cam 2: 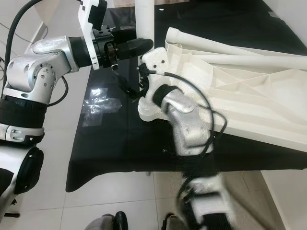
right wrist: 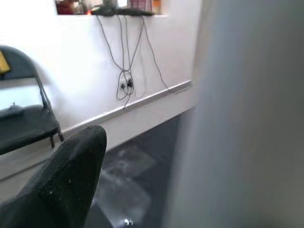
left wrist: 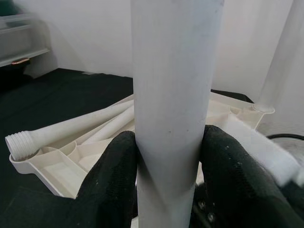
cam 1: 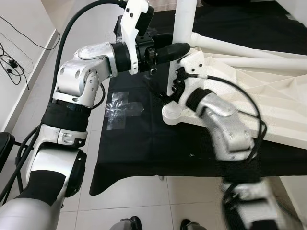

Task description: Building children table

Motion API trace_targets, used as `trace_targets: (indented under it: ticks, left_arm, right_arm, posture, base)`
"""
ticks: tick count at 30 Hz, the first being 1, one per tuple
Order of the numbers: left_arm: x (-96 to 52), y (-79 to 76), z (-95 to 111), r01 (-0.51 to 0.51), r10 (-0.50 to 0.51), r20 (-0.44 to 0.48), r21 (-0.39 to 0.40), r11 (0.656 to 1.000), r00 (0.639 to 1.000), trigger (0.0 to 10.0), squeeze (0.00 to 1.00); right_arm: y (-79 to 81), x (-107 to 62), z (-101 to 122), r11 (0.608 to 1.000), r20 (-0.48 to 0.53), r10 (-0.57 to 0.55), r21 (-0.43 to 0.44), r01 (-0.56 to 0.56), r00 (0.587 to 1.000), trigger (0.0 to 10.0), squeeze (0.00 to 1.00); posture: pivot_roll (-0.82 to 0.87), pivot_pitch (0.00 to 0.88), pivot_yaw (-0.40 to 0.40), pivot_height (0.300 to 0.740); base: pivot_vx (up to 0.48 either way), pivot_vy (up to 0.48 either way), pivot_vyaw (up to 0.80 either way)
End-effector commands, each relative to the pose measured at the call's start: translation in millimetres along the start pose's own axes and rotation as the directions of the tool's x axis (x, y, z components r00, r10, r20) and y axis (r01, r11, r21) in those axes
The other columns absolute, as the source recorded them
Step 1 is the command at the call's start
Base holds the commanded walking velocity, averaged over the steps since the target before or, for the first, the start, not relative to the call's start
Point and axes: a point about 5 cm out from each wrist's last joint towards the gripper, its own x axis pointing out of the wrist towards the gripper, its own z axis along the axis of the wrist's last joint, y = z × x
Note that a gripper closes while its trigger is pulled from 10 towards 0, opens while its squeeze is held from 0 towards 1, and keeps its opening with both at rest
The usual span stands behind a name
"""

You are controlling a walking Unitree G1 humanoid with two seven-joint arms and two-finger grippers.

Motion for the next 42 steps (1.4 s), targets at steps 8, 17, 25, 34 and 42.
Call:
trace_targets:
  ticks: [8, 17, 25, 34, 42]
  left_arm:
    - [0.9, -3.2, 8.9, 0.027, -0.027, 0.015, 0.021, 0.999, 1.0, 0.0, 0.0]
    - [1.1, -3.7, 10.9, 0.025, -0.025, 0.026, 0.024, 0.999, 0.999, 0.0, 0.0]
    - [2.5, -4.8, 11.2, 0.025, -0.026, 0.027, 0.041, 0.999, 0.999, 7.4, 0.0]
    - [-3.8, 1.8, 20.3, -0.03, 0.026, 0.07, 0.047, 0.998, 0.997, 10.0, 1.0]
    - [-36.3, 4.5, 26.3, -0.103, 0.1, 0.083, 0.039, 0.994, 0.992, 10.0, 1.0]
  right_arm:
    - [1.3, 7.4, -2.6, 0.931, -0.024, 0.364, 0.0, -0.364, 0.931, 0.0, 0.0]
    - [-8.3, 12.1, -3.2, 0.906, -0.032, 0.422, -0.001, -0.423, 0.906, 0.0, 0.0]
    - [-7.6, 14.3, -9.6, 0.91, -0.028, 0.415, 0.007, -0.415, 0.909, 0.0, 0.0]
    - [-11.2, 12.1, -20.6, 0.95, -0.025, 0.312, 0.028, -0.311, 0.95, 0.0, 0.0]
    - [-8.5, 4.8, -43.3, 0.998, -0.13, -0.03, 0.052, 0.037, 0.991, 0.0, 0.0]
  posture:
    - [-0.01, 0.241, 0.062, 0.74]
    - [-0.01, 0.242, 0.055, 0.74]
    - [-0.02, 0.238, 0.059, 0.74]
    - [-0.03, 0.232, 0.061, 0.74]
    - [-0.03, 0.231, 0.047, 0.74]
  base:
    - [0.0, 0.0, 0.0]
    - [0.0, 0.0, 0.0]
    - [0.0, 0.0, 0.0]
    - [0.0, 0.0, 0.0]
    - [0.0, 0.0, 0.0]
